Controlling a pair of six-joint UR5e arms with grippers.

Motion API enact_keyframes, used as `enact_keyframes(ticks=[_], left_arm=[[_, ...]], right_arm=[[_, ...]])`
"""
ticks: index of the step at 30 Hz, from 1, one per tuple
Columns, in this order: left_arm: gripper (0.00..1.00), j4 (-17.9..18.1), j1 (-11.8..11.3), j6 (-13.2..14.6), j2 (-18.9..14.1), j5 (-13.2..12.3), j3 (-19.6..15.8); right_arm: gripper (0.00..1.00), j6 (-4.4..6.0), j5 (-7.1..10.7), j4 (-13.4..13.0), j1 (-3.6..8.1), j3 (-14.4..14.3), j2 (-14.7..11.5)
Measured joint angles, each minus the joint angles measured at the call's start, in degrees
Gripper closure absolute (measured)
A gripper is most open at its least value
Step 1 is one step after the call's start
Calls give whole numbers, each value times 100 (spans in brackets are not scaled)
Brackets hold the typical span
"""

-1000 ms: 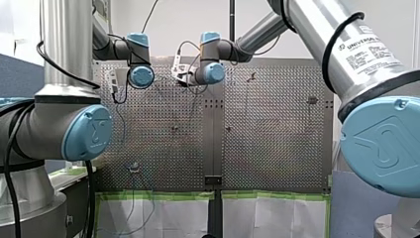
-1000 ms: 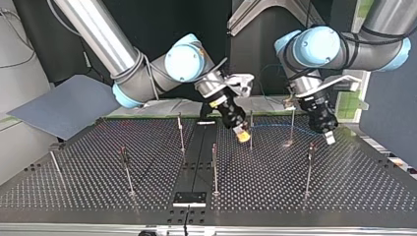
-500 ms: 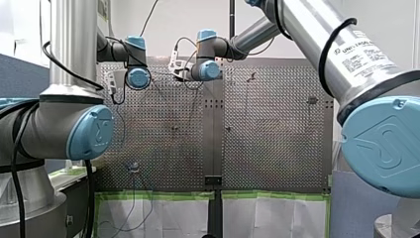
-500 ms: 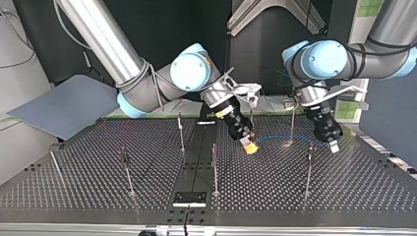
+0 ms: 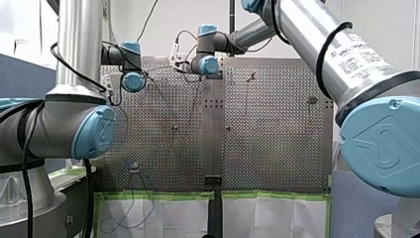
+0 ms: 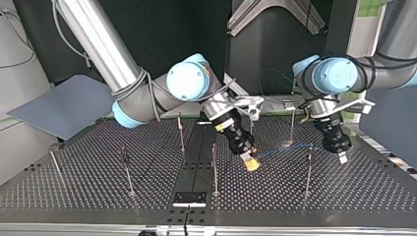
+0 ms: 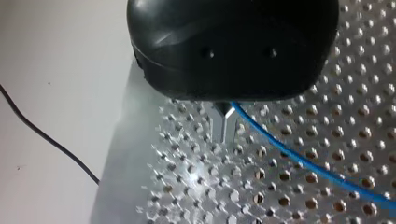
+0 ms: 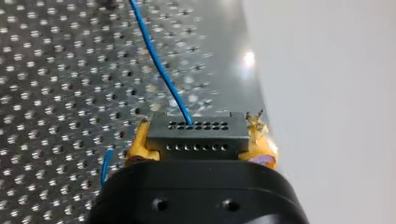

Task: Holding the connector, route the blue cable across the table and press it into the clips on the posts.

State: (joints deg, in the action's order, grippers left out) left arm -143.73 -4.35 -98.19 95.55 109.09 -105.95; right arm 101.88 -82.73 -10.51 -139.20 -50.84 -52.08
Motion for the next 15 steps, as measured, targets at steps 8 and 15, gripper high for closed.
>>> enact_keyframes(ticks=[8,15], left_arm=[[100,148,-91,-176,334,-400,163],[100,245,-149,-321,372,-736,171]], right_arm=[[100,-26,-115,28,10,48,18],[100,-119,-340,171,72,50,175]])
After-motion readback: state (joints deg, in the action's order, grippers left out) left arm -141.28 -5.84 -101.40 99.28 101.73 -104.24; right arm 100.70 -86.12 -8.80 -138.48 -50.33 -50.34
